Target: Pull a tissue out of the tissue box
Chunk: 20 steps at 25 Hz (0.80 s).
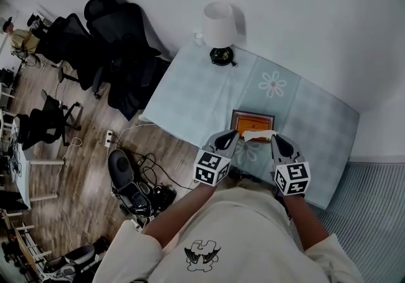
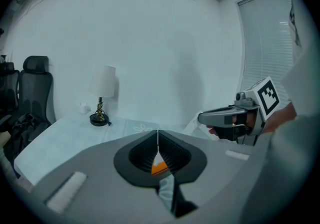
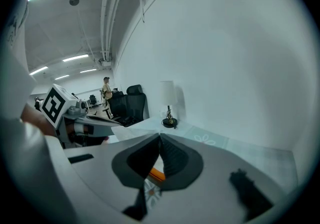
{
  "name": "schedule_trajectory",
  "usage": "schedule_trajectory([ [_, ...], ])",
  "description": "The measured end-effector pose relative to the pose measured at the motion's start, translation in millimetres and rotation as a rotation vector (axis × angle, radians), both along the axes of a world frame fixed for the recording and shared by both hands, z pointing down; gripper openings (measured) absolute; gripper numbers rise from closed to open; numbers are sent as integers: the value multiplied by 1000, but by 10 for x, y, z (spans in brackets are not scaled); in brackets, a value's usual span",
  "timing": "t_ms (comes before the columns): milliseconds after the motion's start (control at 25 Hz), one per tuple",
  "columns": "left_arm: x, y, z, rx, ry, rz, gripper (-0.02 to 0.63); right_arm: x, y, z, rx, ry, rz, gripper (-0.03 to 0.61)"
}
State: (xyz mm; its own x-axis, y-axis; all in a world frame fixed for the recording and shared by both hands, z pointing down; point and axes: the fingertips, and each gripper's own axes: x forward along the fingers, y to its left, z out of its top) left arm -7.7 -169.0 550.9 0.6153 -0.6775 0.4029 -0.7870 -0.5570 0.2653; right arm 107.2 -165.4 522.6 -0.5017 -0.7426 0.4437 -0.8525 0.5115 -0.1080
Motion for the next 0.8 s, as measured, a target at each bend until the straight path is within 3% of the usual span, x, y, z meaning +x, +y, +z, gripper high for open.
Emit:
schedule_trajectory([
  [800, -94, 402, 129, -10, -3, -3, 12, -22, 498, 198, -44, -14, -2, 15],
])
